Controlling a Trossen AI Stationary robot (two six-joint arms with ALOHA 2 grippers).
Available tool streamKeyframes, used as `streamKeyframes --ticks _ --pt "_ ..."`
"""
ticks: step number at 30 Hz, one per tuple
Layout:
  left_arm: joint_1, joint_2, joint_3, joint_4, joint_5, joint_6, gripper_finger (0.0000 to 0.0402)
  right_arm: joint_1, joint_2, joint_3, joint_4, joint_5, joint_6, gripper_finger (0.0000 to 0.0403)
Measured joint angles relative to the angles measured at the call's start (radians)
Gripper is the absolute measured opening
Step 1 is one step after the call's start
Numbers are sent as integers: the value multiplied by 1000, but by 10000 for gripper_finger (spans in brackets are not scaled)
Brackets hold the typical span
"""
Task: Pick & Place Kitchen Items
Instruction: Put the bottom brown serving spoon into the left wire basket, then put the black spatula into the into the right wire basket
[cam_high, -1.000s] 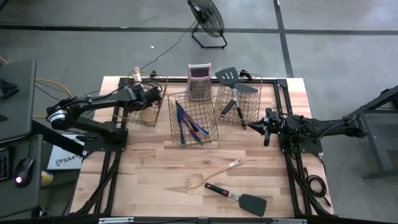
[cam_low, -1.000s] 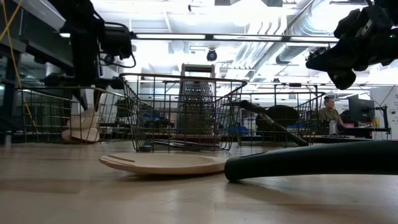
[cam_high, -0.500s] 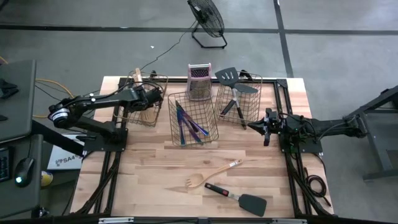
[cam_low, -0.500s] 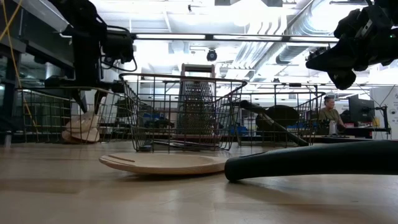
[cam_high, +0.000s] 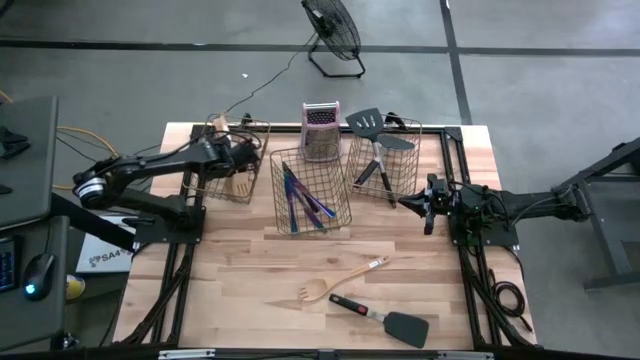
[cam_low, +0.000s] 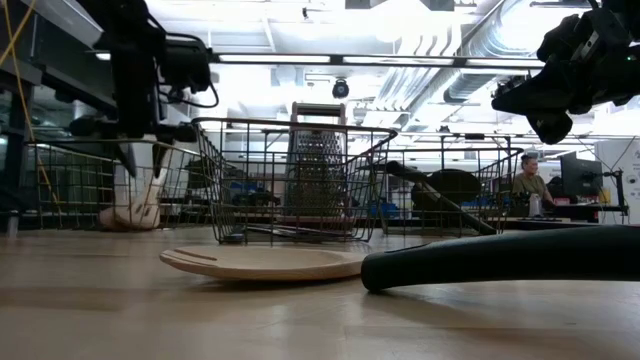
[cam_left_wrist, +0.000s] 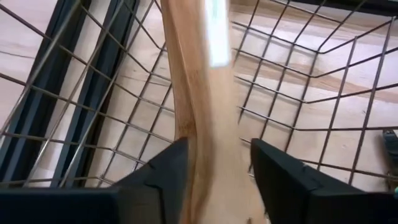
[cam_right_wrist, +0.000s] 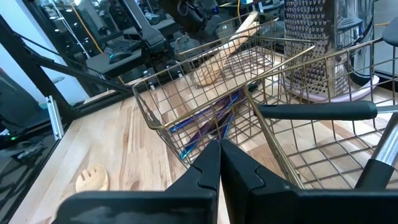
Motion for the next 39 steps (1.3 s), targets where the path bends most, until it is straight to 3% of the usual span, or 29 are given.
streamKeyframes --ticks 5,8,13,18,23,34,39 --pt "0 -27 0 -3 8 34 225 0 0 0 0 0 0 2" --pt "-14 -70 1 -2 10 104 241 0 0 0 0 0 0 2" --pt "-64 -176 2 7 -13 194 243 0 0 0 0 0 0 2" --pt "-137 -266 1 30 -8 380 244 0 0 0 0 0 0 2" --pt "-204 -358 1 78 53 574 244 0 0 0 0 0 0 2" --pt "-355 -505 1 124 143 852 244 0 0 0 0 0 0 2" --pt "-455 -574 -17 192 232 963 244 0 0 0 0 0 0 2"
